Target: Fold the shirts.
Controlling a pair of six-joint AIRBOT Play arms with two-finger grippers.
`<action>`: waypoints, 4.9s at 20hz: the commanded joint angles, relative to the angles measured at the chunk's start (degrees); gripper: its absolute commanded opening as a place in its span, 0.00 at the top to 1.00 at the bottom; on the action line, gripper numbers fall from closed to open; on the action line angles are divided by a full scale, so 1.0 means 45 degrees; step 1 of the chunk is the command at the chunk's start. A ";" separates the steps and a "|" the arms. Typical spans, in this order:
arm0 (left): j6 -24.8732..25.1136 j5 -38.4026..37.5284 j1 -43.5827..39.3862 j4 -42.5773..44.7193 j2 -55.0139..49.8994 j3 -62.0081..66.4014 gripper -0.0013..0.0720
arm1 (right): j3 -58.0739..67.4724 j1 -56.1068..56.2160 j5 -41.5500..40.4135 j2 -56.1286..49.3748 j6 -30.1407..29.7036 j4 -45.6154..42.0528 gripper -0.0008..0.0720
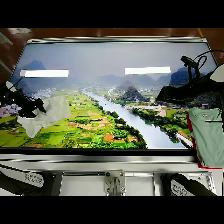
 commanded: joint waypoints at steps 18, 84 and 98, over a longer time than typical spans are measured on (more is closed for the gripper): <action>0.1593 0.2346 -0.7548 -0.4031 0.9340 0.7198 0.93 | 0.2924 0.0010 -0.0398 0.1865 -0.0092 -0.0165 0.09; 0.4809 0.5221 -0.6377 -0.9500 0.4794 -0.7757 0.93 | -0.5304 -0.2263 -0.2113 -0.4284 -0.0631 0.0563 0.32; 0.3725 0.2278 -0.3555 -0.3104 0.8646 0.5809 0.93 | 0.4367 -0.2273 -0.4197 0.3079 -0.3643 0.0602 0.92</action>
